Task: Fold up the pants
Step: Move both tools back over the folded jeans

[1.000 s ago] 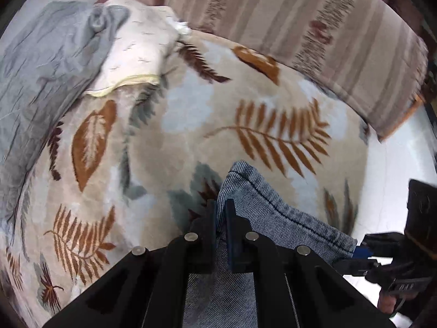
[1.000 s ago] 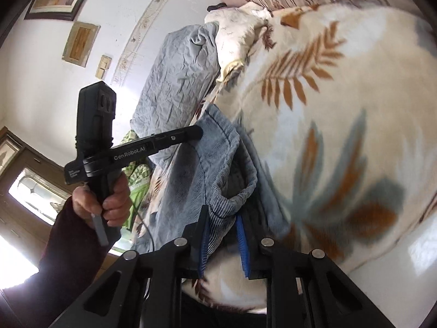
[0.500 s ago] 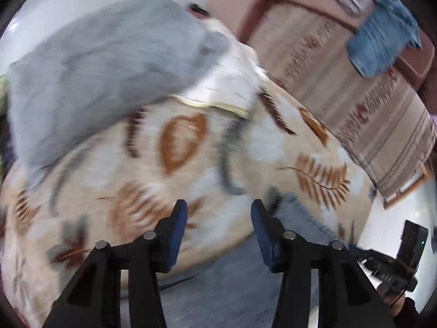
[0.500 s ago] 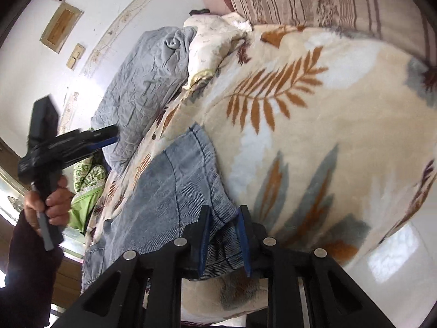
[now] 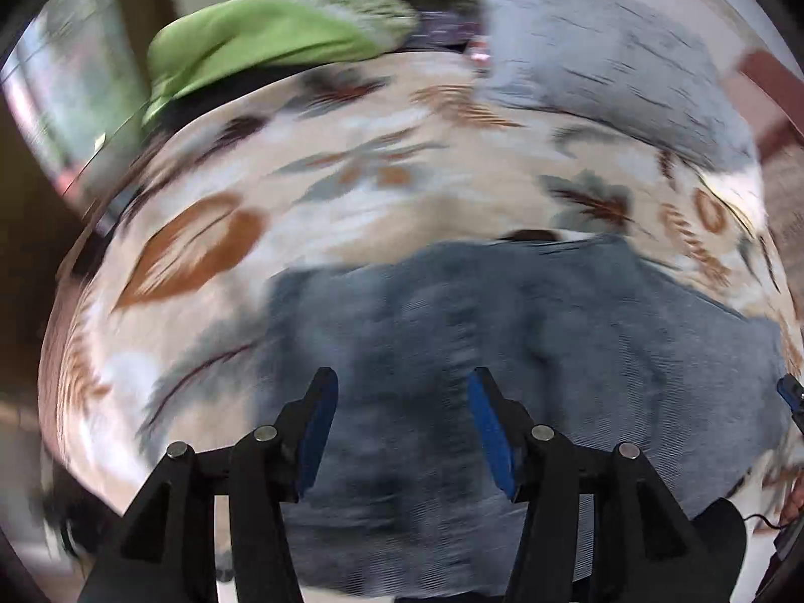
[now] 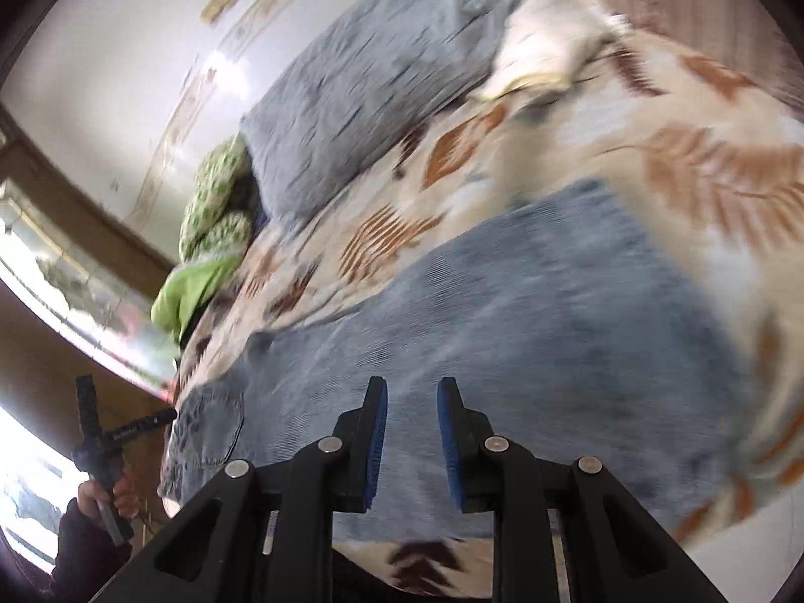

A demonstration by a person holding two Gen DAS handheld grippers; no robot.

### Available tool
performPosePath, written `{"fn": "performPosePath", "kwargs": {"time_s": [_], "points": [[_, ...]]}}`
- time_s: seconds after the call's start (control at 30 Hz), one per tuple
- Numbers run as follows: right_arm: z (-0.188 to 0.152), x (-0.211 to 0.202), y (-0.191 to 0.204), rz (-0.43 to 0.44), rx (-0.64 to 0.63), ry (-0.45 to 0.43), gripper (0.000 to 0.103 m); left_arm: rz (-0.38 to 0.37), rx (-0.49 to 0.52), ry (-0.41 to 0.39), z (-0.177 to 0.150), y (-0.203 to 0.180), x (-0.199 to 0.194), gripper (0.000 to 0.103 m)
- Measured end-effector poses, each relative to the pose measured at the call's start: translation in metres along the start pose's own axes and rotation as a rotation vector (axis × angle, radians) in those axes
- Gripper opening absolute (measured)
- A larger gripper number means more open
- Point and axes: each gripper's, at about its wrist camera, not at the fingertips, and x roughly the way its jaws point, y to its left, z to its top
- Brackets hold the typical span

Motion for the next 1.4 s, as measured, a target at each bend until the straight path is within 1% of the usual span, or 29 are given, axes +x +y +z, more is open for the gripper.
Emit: {"fn": "performPosePath", "kwargs": {"time_s": [0.03,0.1,0.13,0.2,0.27,0.33,0.4,0.43,0.47,0.5,0.53,0.57,0.6,0.67,0.7,0.77,0.8,0.87,0.9,0.93,0.97,1.07,1.13,1.2,1.27,1.3,1.33,1.37,1.4], "points": [[0.002,0.015,0.016,0.006,-0.027,0.028,0.023,0.009,-0.043,-0.017,-0.006,0.017,-0.001,0.055],[0.006,0.043,0.046,0.008,-0.085,0.082,0.024,0.003,-0.109,-0.033,-0.012,0.041,0.000,0.055],[0.006,0.057,0.062,0.002,-0.119,0.113,0.024,-0.002,-0.128,-0.031,-0.013,0.045,0.004,0.055],[0.004,0.082,0.083,-0.026,-0.174,0.161,0.024,-0.003,-0.135,-0.036,-0.014,0.050,0.010,0.055],[0.004,0.105,0.098,-0.056,-0.202,0.200,0.024,0.008,-0.116,-0.039,-0.015,0.051,0.017,0.055],[0.006,0.125,0.104,-0.111,-0.217,0.222,0.025,0.028,-0.082,-0.029,-0.017,0.048,0.028,0.055],[0.009,0.140,0.099,-0.181,-0.228,0.236,0.025,0.050,-0.061,-0.007,-0.019,0.049,0.035,0.056],[0.011,0.142,0.094,-0.198,-0.223,0.238,0.025,0.056,-0.058,0.005,-0.022,0.051,0.040,0.058],[0.016,0.144,0.089,-0.195,-0.208,0.227,0.025,0.048,-0.069,0.004,-0.025,0.057,0.042,0.062],[0.021,0.144,0.085,-0.212,-0.190,0.213,0.025,0.038,-0.085,-0.006,-0.028,0.063,0.042,0.066],[0.025,0.143,0.083,-0.263,-0.182,0.196,0.025,0.032,-0.105,-0.009,-0.031,0.069,0.042,0.068],[0.029,0.143,0.084,-0.301,-0.178,0.187,0.025,0.018,-0.119,-0.011,-0.032,0.072,0.041,0.068],[0.033,0.143,0.085,-0.297,-0.157,0.196,0.025,0.004,-0.133,-0.014,-0.033,0.075,0.039,0.068],[0.038,0.140,0.096,-0.203,-0.110,0.201,0.026,-0.031,-0.175,-0.021,-0.035,0.080,0.031,0.066],[0.040,0.138,0.108,-0.183,-0.139,0.190,0.026,-0.048,-0.190,-0.035,-0.035,0.081,0.026,0.066],[0.041,0.143,0.137,-0.184,-0.267,0.182,0.026,-0.083,-0.200,-0.074,-0.035,0.079,0.011,0.066],[0.041,0.150,0.150,-0.162,-0.323,0.197,0.031,-0.098,-0.193,-0.092,-0.033,0.075,0.005,0.066],[0.043,0.163,0.166,-0.114,-0.387,0.241,0.051,-0.119,-0.149,-0.134,-0.030,0.063,-0.009,0.066],[0.045,0.168,0.172,-0.097,-0.405,0.253,0.069,-0.123,-0.122,-0.149,-0.030,0.057,-0.014,0.066],[0.047,0.173,0.177,-0.070,-0.424,0.261,0.072,-0.131,-0.091,-0.156,-0.029,0.050,-0.017,0.066],[0.050,0.179,0.181,-0.049,-0.446,0.277,0.072,-0.142,-0.058,-0.156,-0.029,0.041,-0.018,0.066],[0.046,0.188,0.194,-0.041,-0.523,0.315,0.072,-0.149,0.013,-0.129,-0.032,0.021,-0.010,0.066],[0.039,0.199,0.202,-0.057,-0.589,0.349,0.072,-0.149,0.045,-0.104,-0.035,0.011,-0.002,0.066],[0.035,0.207,0.207,-0.086,-0.648,0.352,0.071,-0.153,0.065,-0.091,-0.037,0.004,0.003,0.066],[0.038,0.214,0.205,-0.076,-0.665,0.377,0.065,-0.149,0.082,-0.089,-0.039,0.000,0.007,0.066],[0.039,0.219,0.202,-0.088,-0.667,0.390,0.061,-0.137,0.090,-0.088,-0.040,-0.001,0.009,0.066],[0.041,0.224,0.200,-0.090,-0.665,0.404,0.059,-0.131,0.090,-0.083,-0.040,0.000,0.011,0.066],[0.043,0.228,0.197,-0.076,-0.659,0.420,0.057,-0.131,0.082,-0.071,-0.040,0.001,0.015,0.066],[0.044,0.234,0.196,-0.067,-0.657,0.435,0.052,-0.138,0.068,-0.062,-0.040,0.004,0.017,0.066]]}}
